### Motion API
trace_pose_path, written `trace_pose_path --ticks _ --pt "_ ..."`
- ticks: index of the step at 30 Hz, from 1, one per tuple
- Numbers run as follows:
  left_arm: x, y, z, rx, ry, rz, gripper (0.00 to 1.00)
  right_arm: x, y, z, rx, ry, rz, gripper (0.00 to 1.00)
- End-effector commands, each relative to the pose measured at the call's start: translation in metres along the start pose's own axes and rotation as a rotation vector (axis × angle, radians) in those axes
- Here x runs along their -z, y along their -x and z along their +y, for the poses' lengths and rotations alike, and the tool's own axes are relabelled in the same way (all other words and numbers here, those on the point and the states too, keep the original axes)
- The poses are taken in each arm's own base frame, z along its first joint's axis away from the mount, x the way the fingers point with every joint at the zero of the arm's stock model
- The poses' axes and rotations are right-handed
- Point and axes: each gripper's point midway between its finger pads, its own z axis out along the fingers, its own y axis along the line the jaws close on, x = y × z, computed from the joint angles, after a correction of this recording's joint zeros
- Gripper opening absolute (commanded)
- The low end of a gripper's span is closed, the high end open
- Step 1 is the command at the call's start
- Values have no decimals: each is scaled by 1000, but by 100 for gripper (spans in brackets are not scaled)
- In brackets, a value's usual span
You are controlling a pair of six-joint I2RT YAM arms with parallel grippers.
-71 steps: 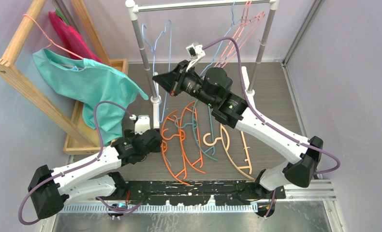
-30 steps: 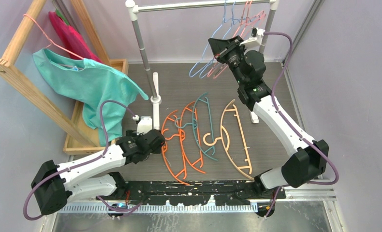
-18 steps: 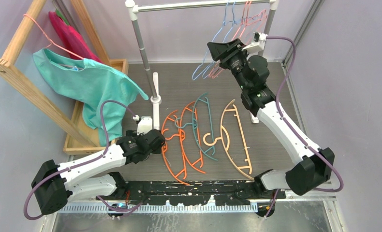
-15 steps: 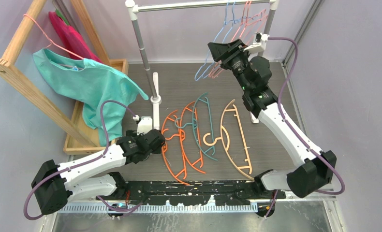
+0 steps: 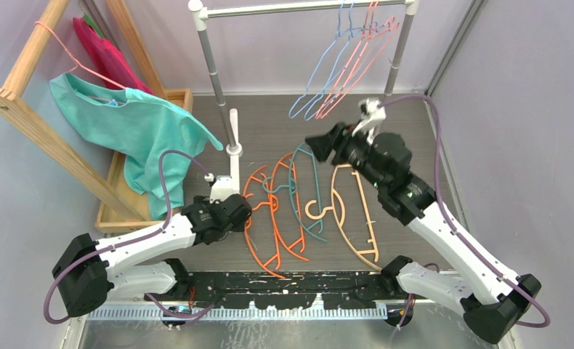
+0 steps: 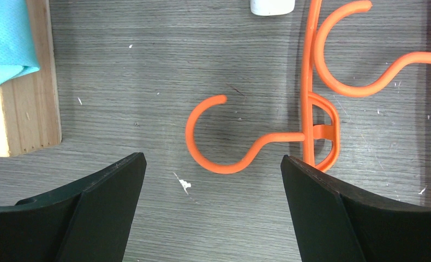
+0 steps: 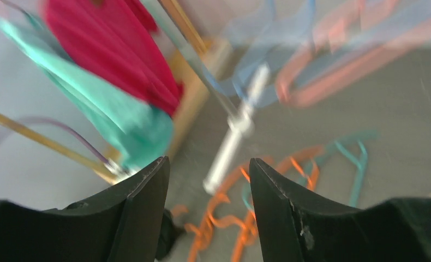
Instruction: Organize the hangers
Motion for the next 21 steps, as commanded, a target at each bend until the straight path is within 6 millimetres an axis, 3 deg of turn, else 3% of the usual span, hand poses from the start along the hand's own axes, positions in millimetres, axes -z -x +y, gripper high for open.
trace_pose_path --ticks 1,7,11,16,21 --pt "2 17 -12 21 -31 -39 98 45 -92 -59 97 -212 246 61" --pt "-4 16 -21 6 -29 -24 98 92 -199 -111 111 -370 544 58" --pt "-6 16 -26 6 -34 -13 98 114 -250 -144 121 -471 684 57" --pt "-6 15 -23 0 -30 -18 98 135 -297 -159 35 -527 790 50" --pt "-9 13 -23 -5 -29 -16 98 144 -300 -165 -21 -591 753 48"
